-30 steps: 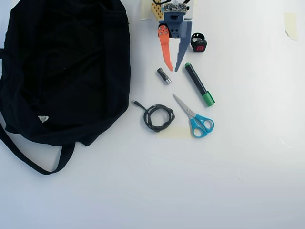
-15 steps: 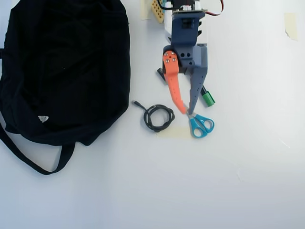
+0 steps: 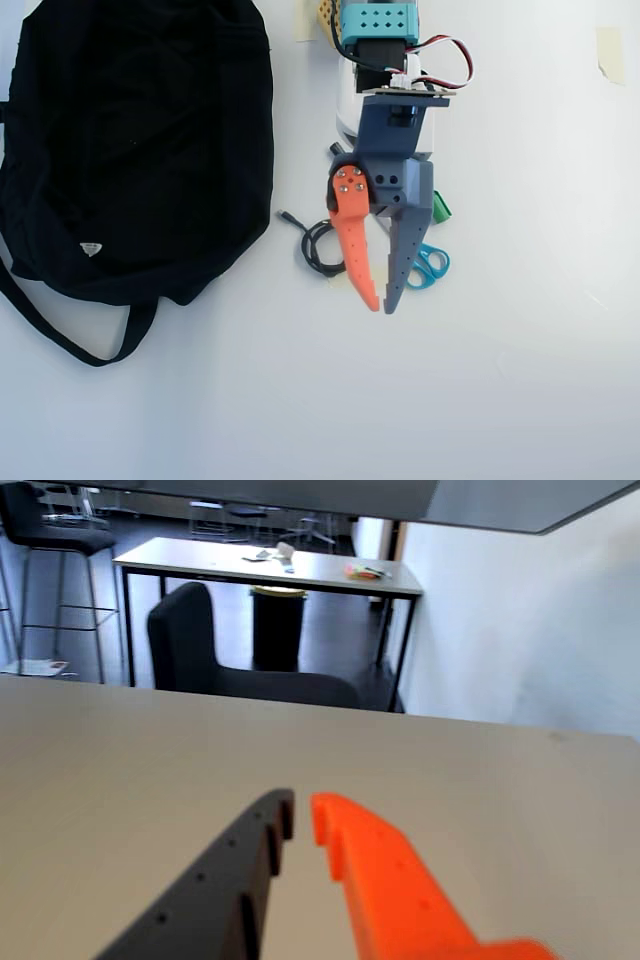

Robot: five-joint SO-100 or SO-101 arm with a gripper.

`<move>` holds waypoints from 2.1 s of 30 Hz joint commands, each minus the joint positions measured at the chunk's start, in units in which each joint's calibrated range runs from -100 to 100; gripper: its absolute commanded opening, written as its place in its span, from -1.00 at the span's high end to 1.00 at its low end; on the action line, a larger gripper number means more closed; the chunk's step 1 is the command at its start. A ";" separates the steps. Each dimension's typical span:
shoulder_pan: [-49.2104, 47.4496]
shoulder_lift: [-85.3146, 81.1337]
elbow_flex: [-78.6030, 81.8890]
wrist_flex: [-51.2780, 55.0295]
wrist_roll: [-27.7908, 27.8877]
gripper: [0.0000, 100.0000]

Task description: Put the bike light into the black bag

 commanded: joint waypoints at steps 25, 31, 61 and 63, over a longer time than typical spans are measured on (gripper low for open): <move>0.30 -13.90 9.73 12.48 0.42 0.95; -0.37 -21.79 10.09 32.54 0.31 0.96; -14.21 -35.23 9.10 89.74 1.00 0.96; -15.25 -36.64 9.19 89.74 0.37 0.96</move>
